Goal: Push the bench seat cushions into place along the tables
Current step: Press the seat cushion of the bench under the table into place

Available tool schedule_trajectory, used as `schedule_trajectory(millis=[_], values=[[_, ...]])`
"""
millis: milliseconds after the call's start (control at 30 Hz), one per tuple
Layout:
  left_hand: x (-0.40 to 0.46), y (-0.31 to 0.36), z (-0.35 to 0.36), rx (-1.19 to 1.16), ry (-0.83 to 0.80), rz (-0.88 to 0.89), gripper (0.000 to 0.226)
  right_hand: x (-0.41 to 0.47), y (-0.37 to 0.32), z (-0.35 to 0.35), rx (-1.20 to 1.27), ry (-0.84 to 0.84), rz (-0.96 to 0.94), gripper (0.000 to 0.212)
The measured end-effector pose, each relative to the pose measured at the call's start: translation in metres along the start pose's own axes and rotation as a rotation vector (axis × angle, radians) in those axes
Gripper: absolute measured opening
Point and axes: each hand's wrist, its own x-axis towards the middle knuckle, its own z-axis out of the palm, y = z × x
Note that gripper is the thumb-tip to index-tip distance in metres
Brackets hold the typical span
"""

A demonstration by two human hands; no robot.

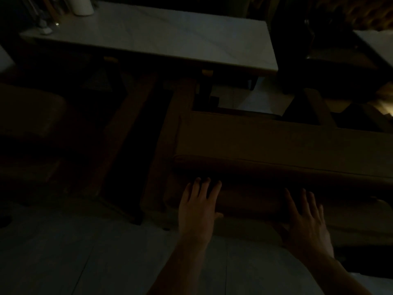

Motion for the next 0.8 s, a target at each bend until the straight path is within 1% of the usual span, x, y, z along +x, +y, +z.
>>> schedule_trajectory(millis=[100,200,333,400,533,633,800], values=[[-0.001,-0.001,0.000,-0.002,0.009,-0.007,0.088,-0.001,-0.001,-0.001,-0.002,-0.021,0.001,0.100],[-0.003,0.000,-0.002,0.003,0.002,-0.020,0.087,-0.003,-0.003,-0.005,-0.008,-0.036,0.012,0.094],[-0.011,0.001,0.001,0.012,0.021,-0.025,0.086,-0.007,-0.002,-0.005,-0.013,-0.075,0.013,0.097],[-0.019,0.002,0.000,0.015,0.016,-0.031,0.086,-0.011,0.002,-0.002,-0.001,-0.059,-0.006,0.092],[-0.035,0.006,-0.002,0.040,0.003,-0.055,0.088,-0.020,0.005,-0.002,0.026,-0.073,-0.019,0.104],[-0.042,0.004,-0.003,0.054,0.000,-0.025,0.089,-0.024,0.003,-0.007,0.011,-0.114,-0.019,0.100],[-0.039,0.003,-0.006,0.047,-0.042,-0.032,0.089,-0.023,0.002,-0.011,-0.019,-0.159,-0.002,0.098]])
